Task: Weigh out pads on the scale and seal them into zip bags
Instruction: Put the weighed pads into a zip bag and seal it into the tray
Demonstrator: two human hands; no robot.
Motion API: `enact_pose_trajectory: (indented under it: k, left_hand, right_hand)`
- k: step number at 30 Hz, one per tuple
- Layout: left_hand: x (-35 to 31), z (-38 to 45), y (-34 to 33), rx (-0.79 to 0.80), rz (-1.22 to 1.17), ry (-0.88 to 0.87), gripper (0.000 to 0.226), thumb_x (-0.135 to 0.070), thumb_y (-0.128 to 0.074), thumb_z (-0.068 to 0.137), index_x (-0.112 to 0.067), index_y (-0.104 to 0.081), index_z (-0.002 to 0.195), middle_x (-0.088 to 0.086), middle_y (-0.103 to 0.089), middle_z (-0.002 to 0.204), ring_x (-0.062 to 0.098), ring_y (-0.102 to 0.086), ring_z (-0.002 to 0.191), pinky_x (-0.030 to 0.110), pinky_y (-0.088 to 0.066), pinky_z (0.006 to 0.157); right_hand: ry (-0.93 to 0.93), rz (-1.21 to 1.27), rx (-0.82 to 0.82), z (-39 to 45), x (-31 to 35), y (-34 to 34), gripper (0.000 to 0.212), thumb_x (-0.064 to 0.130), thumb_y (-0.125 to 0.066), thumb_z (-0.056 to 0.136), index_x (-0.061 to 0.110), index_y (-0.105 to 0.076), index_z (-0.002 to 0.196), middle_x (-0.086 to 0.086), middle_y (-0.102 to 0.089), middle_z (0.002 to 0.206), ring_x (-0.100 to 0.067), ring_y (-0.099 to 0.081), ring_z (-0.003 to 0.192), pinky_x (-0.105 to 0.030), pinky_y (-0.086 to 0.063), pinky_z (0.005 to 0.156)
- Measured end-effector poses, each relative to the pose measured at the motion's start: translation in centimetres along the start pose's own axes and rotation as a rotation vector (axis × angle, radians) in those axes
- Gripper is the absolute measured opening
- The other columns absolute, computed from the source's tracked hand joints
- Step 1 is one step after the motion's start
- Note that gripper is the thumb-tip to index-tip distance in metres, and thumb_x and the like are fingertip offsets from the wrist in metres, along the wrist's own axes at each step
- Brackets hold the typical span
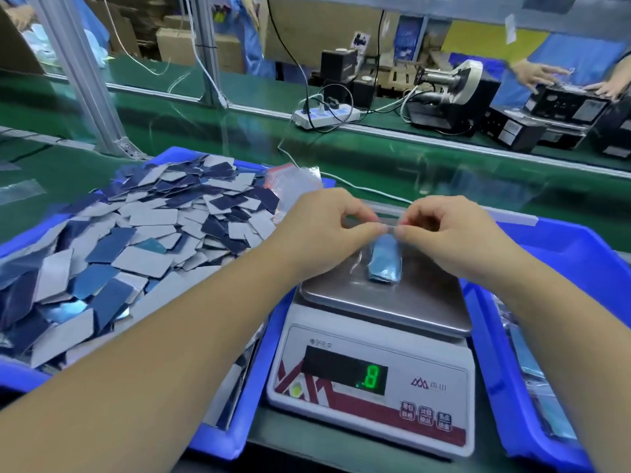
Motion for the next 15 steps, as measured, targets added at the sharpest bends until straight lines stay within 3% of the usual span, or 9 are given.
enact_pose_trajectory:
  k: [3,5,10,15]
  left_hand:
    - [0.21,0.33,0.28,-0.027,0.065,-0.008,0.026,-0.036,-0.069,0.092,-0.024,-0.074,0.115,-0.021,-0.057,0.084,-0.015,-0.049,0.074,-0.001,-0.032,0.072]
    - [0.40,0.38,0.69,-0.066,0.049,-0.003,0.022,-0.032,-0.066,0.094,-0.023,-0.074,0.113,-0.022,-0.055,0.079,-0.018,-0.048,0.073,-0.002,-0.031,0.070]
    - [0.58,0.40,0.90,-0.077,0.041,0.028,0.012,-0.023,-0.063,0.094,-0.022,-0.075,0.096,-0.014,-0.052,0.073,-0.010,-0.048,0.063,0.007,-0.032,0.060]
    - [0.87,0.28,0.91,-0.066,0.030,0.081,0.014,-0.021,-0.061,0.093,-0.023,-0.075,0.093,-0.009,-0.047,0.070,0.005,-0.045,0.065,0.023,-0.040,0.064]
  right_hand:
    - [0.009,-0.062,-0.012,0.19,-0.26,-0.11,0.004,0.035,-0.070,0.085,0.038,-0.067,0.082,0.015,-0.059,0.087,0.002,-0.054,0.076,-0.017,-0.039,0.067]
    - [0.010,-0.060,-0.031,0.34,-0.52,-0.03,0.007,0.037,-0.071,0.084,0.041,-0.065,0.086,0.015,-0.058,0.091,0.006,-0.052,0.073,-0.018,-0.036,0.066]
    - [0.030,-0.058,-0.015,0.23,-0.43,-0.37,0.011,0.035,-0.072,0.086,0.043,-0.064,0.087,0.015,-0.058,0.094,0.010,-0.050,0.067,-0.018,-0.035,0.063]
    - [0.024,-0.055,-0.020,0.02,-0.19,-0.19,0.013,0.033,-0.070,0.086,0.042,-0.062,0.090,0.015,-0.055,0.100,0.004,-0.051,0.064,-0.017,-0.036,0.062]
Point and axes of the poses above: each hand's wrist, its own z-axis towards the middle knuckle, its own y-axis out of the back of the hand, x = y × z, the point moved 4 cm from there along z, towards the middle knuckle
